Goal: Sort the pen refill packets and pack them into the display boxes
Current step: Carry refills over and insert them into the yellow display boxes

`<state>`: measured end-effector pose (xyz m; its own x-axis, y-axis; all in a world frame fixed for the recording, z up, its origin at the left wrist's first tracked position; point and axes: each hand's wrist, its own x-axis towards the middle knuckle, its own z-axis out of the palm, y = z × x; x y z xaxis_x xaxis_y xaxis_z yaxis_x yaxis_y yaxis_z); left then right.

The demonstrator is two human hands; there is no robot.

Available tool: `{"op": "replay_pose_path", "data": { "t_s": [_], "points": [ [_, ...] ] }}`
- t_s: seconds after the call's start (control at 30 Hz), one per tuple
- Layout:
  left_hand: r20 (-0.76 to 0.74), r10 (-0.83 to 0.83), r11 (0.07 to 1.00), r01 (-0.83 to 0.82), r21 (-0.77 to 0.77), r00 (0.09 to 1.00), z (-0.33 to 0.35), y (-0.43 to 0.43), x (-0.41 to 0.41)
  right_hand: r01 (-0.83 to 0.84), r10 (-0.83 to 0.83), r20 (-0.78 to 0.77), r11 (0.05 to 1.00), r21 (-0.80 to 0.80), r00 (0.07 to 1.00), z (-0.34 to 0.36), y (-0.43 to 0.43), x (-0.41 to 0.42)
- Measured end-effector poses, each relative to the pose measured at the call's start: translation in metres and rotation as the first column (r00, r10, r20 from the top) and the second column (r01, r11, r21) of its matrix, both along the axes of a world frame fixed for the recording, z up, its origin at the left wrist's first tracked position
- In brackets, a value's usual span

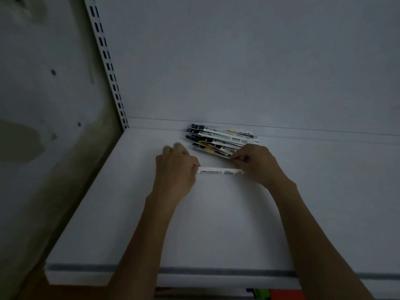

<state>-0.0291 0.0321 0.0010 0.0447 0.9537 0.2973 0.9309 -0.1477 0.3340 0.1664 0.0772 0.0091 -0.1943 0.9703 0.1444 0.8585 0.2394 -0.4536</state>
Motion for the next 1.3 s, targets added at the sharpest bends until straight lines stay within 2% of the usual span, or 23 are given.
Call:
{"op": "replay_pose_path", "data": {
  "t_s": [0.1, 0.23, 0.3, 0.4, 0.43, 0.5, 0.57, 0.63, 0.7, 0.77, 0.8, 0.87, 0.9, 0.97, 1.03, 1.07, 1.23, 1.3],
  "points": [
    [0.103, 0.175, 0.966, -0.191, 0.173, 0.979, 0.014, -0.007, -0.006, 0.053, -0.051, -0.050, 0.998, 0.037, 0.997, -0.001, 0.001, 0.002],
    [0.229, 0.193, 0.902, -0.264, 0.341, 0.954, 0.030, -0.015, -0.006, 0.098, -0.088, -0.076, 0.985, 0.139, 0.993, 0.000, 0.001, 0.005],
    [0.351, 0.181, 0.907, -0.294, 0.301, 0.919, 0.031, -0.017, -0.004, 0.104, -0.092, -0.076, 0.978, 0.180, 0.993, 0.003, -0.001, 0.005],
    [0.604, 0.123, 0.932, -0.300, 0.201, 0.787, 0.029, -0.015, -0.002, 0.044, -0.024, -0.086, 0.972, 0.232, 0.996, 0.009, -0.005, 0.008],
    [0.655, 0.098, 0.941, -0.285, 0.185, 0.749, 0.029, -0.015, -0.002, 0.006, 0.019, -0.096, 0.969, 0.249, 0.995, 0.011, -0.006, 0.009],
    [0.657, 0.067, 0.965, -0.215, 0.148, 0.751, 0.030, -0.015, -0.001, -0.075, 0.109, -0.127, 0.966, 0.246, 0.986, 0.019, -0.010, 0.008],
    [0.623, 0.009, 0.996, -0.065, 0.067, 0.782, 0.030, -0.017, 0.003, -0.163, 0.209, -0.165, 0.953, 0.256, 0.964, 0.029, -0.015, 0.002],
    [0.634, -0.059, 0.993, 0.109, -0.040, 0.771, 0.031, -0.021, 0.014, -0.256, 0.318, -0.194, 0.923, 0.286, 0.928, 0.036, -0.019, -0.011],
    [0.733, -0.074, 0.971, 0.217, -0.103, 0.676, 0.029, -0.027, 0.025, -0.332, 0.404, -0.214, 0.893, 0.304, 0.890, 0.038, -0.020, -0.023],
    [0.837, -0.027, 0.970, 0.217, -0.110, 0.546, 0.027, -0.029, 0.030, -0.350, 0.441, -0.234, 0.871, 0.346, 0.866, 0.038, -0.020, -0.029],
    [0.857, -0.008, 0.978, 0.181, -0.100, 0.516, 0.026, -0.029, 0.029, -0.333, 0.435, -0.252, 0.871, 0.361, 0.864, 0.037, -0.020, -0.029],
    [0.851, 0.017, 0.993, 0.093, -0.077, 0.525, 0.023, -0.027, 0.021, -0.257, 0.353, -0.281, 0.910, 0.326, 0.893, 0.036, -0.017, -0.023],
    [0.845, 0.026, 0.996, 0.058, -0.067, 0.534, 0.021, -0.026, 0.016, -0.202, 0.275, -0.248, 0.937, 0.284, 0.929, 0.033, -0.014, -0.019],
    [0.845, 0.054, 0.998, 0.001, -0.064, 0.531, 0.019, -0.025, 0.007, -0.070, 0.079, -0.056, 0.985, 0.155, 0.995, 0.021, -0.003, -0.010],
    [0.846, 0.094, 0.995, -0.040, -0.086, 0.524, 0.017, -0.024, 0.004, 0.020, -0.024, 0.143, 0.999, 0.026, 0.989, 0.006, 0.003, -0.005],
    [0.845, 0.103, 0.995, -0.050, -0.090, 0.525, 0.016, -0.024, 0.005, 0.046, -0.045, 0.185, 0.999, -0.002, 0.982, 0.001, 0.003, -0.004],
    [0.896, 0.135, 0.991, -0.046, -0.127, 0.423, 0.014, -0.023, 0.013, 0.106, -0.106, 0.098, 0.994, 0.001, 0.990, -0.003, 0.004, -0.003],
    [0.899, 0.150, 0.988, -0.043, -0.145, 0.412, 0.013, -0.021, 0.013, 0.114, -0.114, 0.009, 0.993, -0.043, 0.993, -0.002, 0.005, -0.001]
  ]
}}
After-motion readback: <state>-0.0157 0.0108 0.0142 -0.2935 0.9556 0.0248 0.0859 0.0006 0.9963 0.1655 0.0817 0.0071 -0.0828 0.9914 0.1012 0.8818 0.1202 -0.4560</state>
